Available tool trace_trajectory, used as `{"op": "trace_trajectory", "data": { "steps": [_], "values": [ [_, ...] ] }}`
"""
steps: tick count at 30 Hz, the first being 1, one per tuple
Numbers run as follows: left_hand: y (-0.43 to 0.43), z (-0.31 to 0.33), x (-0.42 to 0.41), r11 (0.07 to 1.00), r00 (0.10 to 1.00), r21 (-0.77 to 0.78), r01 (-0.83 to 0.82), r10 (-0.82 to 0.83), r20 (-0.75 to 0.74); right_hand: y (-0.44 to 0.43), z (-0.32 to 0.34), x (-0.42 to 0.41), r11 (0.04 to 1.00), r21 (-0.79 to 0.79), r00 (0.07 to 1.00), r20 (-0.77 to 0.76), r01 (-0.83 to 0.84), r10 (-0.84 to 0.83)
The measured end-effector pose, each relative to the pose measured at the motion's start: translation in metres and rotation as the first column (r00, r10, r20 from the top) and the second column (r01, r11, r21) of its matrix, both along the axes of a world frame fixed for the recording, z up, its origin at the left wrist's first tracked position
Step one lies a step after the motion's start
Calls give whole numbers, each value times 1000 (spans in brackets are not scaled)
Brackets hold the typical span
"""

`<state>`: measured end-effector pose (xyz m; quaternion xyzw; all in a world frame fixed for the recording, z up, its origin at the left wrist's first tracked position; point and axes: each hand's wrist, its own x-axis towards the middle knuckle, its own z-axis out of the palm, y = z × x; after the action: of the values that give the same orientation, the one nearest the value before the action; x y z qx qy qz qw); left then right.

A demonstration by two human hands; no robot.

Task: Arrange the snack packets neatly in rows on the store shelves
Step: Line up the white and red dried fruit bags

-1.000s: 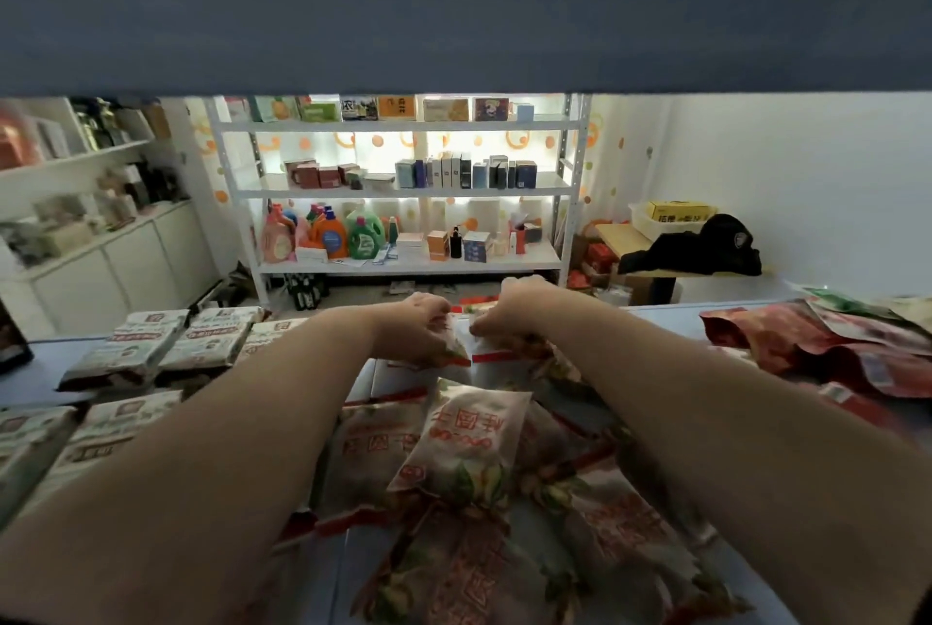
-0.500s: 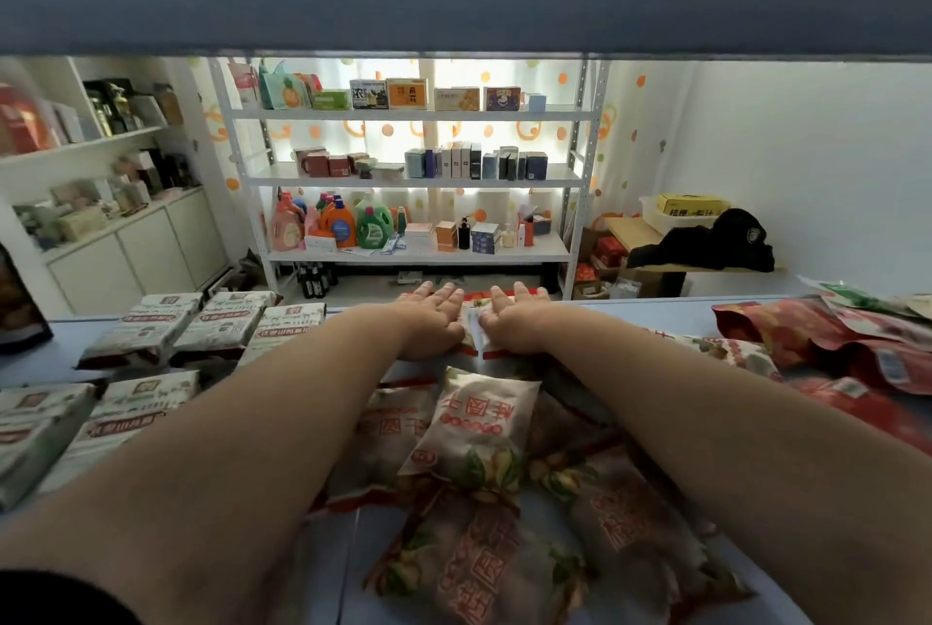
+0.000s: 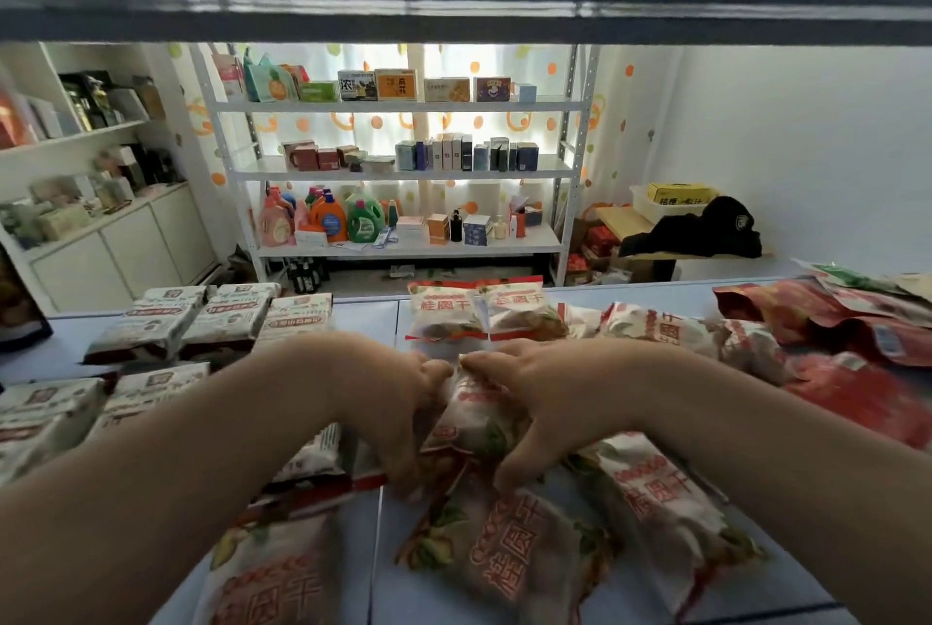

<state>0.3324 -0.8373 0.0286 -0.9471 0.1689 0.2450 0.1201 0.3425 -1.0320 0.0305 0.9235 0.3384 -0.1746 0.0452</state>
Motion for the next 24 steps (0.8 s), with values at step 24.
{"op": "trace_trajectory", "data": {
  "steps": [24],
  "values": [
    [1, -29, 24, 937, 932, -291, 191, -80, 353, -37, 17, 41, 978, 208, 1000, 11, 12, -14]
  ]
}}
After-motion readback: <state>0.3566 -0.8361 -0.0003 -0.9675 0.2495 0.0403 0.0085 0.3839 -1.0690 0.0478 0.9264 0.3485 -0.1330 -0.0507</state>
